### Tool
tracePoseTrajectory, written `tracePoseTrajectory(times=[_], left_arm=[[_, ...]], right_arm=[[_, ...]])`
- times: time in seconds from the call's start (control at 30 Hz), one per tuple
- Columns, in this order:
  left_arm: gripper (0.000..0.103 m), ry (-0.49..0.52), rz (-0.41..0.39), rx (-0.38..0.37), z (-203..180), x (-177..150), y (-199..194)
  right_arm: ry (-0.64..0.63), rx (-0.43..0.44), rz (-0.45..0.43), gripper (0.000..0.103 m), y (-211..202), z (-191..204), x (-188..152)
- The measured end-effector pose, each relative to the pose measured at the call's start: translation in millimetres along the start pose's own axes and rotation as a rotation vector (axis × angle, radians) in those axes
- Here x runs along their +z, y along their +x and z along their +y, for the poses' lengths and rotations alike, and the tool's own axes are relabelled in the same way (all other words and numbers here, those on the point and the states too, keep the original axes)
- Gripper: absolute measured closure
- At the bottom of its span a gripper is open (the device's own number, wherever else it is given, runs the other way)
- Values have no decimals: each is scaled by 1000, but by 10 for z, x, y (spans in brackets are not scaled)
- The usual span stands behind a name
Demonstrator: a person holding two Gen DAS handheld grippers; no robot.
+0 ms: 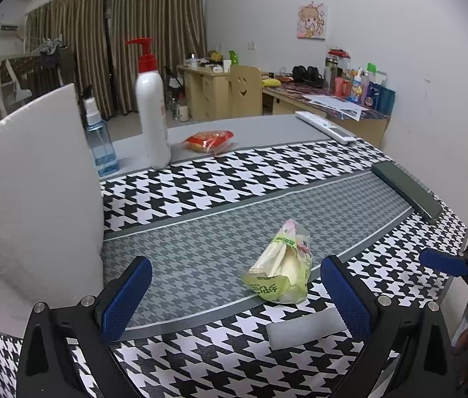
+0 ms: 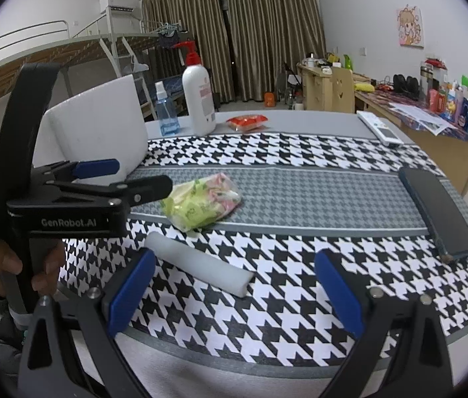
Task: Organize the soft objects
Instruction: 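Move the left tool to the green-labelled snack bag while the right tool approaches the white foam roll, then close the left tool on the snack bag while the right tool grasps the white foam roll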
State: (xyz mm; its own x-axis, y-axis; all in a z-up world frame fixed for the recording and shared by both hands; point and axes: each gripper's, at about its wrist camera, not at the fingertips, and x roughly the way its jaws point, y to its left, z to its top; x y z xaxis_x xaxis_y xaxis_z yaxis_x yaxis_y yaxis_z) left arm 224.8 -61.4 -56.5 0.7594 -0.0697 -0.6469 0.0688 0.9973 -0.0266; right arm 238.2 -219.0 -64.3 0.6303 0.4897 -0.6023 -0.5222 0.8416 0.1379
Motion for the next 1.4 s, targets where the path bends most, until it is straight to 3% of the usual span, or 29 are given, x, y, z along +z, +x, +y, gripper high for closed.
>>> tracePoseTrajectory(times=[0.57,0.97,1.17,1.23,1.4], left_arm=[[5,51,65,-32,-117,37,284],[28,81,128,-70,-173,13,450],[48,89,145,-104,-205,13,489],[61,88,143,-113,-216,19,492],[69,78,132,-131,-210,30,481]], right_arm=[[-7,31,41,4,143,-62,-60],[11,80,57,4,216,-125,-8],[12,94,74,4,253,-123,-1],[5,92,76,4,258,-109,1],[-7,100,81,4,266,-74,2]])
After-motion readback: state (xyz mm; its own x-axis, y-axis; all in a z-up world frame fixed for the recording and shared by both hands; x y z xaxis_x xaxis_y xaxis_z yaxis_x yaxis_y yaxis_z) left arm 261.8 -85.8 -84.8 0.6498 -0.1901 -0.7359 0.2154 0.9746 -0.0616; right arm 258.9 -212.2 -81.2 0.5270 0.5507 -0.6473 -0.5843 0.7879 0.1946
